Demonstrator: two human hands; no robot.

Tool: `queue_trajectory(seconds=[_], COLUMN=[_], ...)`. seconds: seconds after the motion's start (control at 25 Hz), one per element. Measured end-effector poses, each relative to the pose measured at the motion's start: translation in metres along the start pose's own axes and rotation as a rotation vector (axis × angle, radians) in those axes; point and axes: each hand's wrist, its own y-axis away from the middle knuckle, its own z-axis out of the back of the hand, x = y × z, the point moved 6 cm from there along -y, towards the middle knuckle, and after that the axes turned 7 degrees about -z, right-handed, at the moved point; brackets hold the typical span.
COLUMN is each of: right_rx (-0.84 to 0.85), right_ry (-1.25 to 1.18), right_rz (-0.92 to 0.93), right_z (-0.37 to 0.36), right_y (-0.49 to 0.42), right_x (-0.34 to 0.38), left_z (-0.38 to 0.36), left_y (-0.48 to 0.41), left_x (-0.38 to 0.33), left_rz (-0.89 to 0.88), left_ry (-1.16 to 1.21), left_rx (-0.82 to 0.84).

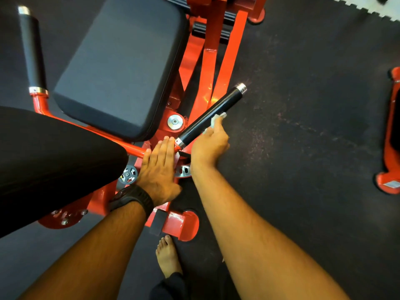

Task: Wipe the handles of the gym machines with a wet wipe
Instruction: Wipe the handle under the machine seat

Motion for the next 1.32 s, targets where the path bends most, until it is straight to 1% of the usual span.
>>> queue_trajectory(seconds=[0.04, 0.08, 0.12, 0.2, 0.24, 0.32, 0.44, 0.52, 0.56, 0.64, 0.72, 0.84, 0.88, 0.96, 1.04, 1.08, 1.12, 1.16, 1.2, 1.24, 1.28, 1.32], right_rx=[0.023, 0.028, 0.037, 0.076, 0.110, 0.178, 0.156, 0.151, 0.181, 0.303, 0.357, 0.433, 0.438, 0.393, 0.377, 0.372, 0.329, 0.240, 0.164, 0.170, 0.278, 0.463], right_ry=[-0.122, -0.200, -0.271, -0.382, -0.360, -0.277, -0.366, -0.344, -0.333, -0.414, -0.456, -0.341, -0.318, -0.326, -0.283, -0.271, -0.263, -0.157, -0.011, 0.171, 0.338, 0.447], right_rz=[-0.148, -0.247, -0.291, -0.267, -0.221, -0.188, -0.228, -0.259, -0.279, -0.382, -0.451, -0.478, -0.504, -0.542, -0.535, -0.505, -0.435, -0.245, 0.013, 0.295, 0.580, 0.738], right_z=[-0.007, -0.014, -0.015, -0.011, -0.009, -0.004, -0.007, -0.005, -0.004, -0.004, -0.005, -0.009, -0.009, -0.009, -0.011, -0.010, -0.009, -0.003, 0.004, 0.004, -0.007, -0.018], right_y=[-0.010, -0.025, -0.038, -0.057, -0.062, -0.062, -0.064, -0.056, -0.050, -0.034, -0.030, -0.011, -0.002, 0.008, 0.006, 0.006, 0.004, 0.002, 0.005, 0.016, 0.031, 0.044], right_x=[0.001, 0.004, 0.008, 0.008, 0.007, 0.002, 0.008, 0.011, 0.009, 0.002, -0.008, -0.013, -0.014, -0.018, -0.023, -0.020, -0.019, -0.012, -0.001, 0.012, 0.015, 0.010], left_z=[0.000, -0.001, 0.000, 0.000, -0.002, -0.003, -0.002, -0.002, -0.002, 0.000, -0.001, 0.001, 0.001, 0.001, 0.001, 0.001, 0.001, 0.000, -0.001, -0.001, -0.001, -0.001], left_y=[0.000, -0.001, -0.001, -0.002, -0.002, -0.002, -0.003, -0.002, -0.002, -0.003, -0.004, -0.003, -0.003, -0.003, -0.004, -0.004, -0.004, -0.004, -0.003, -0.003, -0.003, -0.003], left_x=[0.001, 0.002, 0.003, 0.002, 0.001, 0.000, 0.003, 0.003, 0.003, 0.001, -0.001, -0.002, -0.002, -0.003, -0.004, -0.004, -0.004, -0.003, -0.002, -0.001, 0.000, 0.001], left_rz=[-0.001, 0.001, 0.002, -0.007, -0.006, 0.006, 0.009, 0.012, 0.018, 0.020, 0.018, 0.027, 0.028, 0.036, 0.038, 0.037, 0.036, 0.036, 0.033, 0.029, 0.030, 0.036], left_ry=[0.008, 0.014, 0.012, 0.001, -0.001, -0.003, -0.005, -0.014, -0.020, -0.030, -0.033, -0.029, -0.031, -0.037, -0.043, -0.043, -0.037, -0.028, -0.025, -0.032, -0.040, -0.047], left_rx=[0.006, 0.009, 0.008, -0.004, 0.000, 0.005, 0.013, 0.018, 0.017, 0.015, 0.027, 0.039, 0.044, 0.049, 0.056, 0.056, 0.055, 0.055, 0.051, 0.040, 0.030, 0.043])
